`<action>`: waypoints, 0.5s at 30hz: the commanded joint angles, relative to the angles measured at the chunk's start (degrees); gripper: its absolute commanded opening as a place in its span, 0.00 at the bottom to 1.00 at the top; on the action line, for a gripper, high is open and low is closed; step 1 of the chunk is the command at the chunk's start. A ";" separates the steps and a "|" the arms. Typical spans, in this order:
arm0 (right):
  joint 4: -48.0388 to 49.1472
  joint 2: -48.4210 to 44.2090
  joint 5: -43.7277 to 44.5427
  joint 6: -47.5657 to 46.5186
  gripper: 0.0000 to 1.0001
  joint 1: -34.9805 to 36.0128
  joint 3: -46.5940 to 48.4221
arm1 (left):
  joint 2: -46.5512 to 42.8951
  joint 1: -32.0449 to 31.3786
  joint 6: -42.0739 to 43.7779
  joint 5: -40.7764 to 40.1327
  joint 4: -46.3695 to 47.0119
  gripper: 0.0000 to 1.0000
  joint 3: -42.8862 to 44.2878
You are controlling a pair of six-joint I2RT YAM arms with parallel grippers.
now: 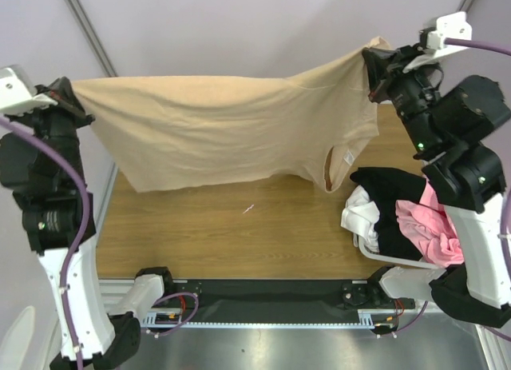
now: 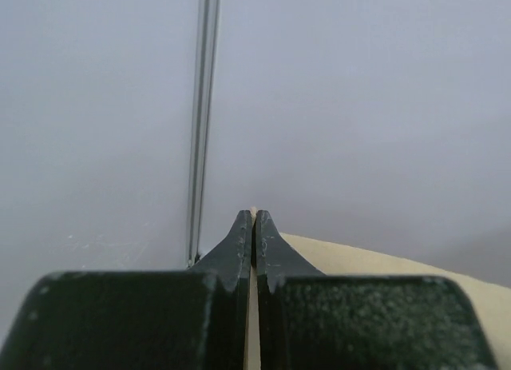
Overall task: Fold and stack the t-shirts
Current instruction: Flatten the tshirt out
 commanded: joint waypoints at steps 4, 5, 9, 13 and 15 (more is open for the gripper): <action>-5.80 -1.73 3.47 -3.63 0.00 1.99 11.59 | -2.51 0.50 -0.70 -5.40 -10.66 0.00 9.47; -6.35 -1.20 3.47 -3.98 0.00 1.99 12.65 | -2.51 0.50 -0.87 -7.23 -11.99 0.00 10.52; -7.49 -0.50 4.26 -4.86 0.00 1.99 15.65 | -1.99 0.50 -1.49 -11.37 -16.22 0.00 14.13; -8.37 1.35 6.27 -4.60 0.00 1.99 17.41 | 0.29 0.50 -1.93 -13.57 -18.33 0.00 13.96; -8.46 2.92 8.12 -4.08 0.00 1.91 17.06 | 2.13 0.50 -2.19 -14.54 -18.16 0.00 12.82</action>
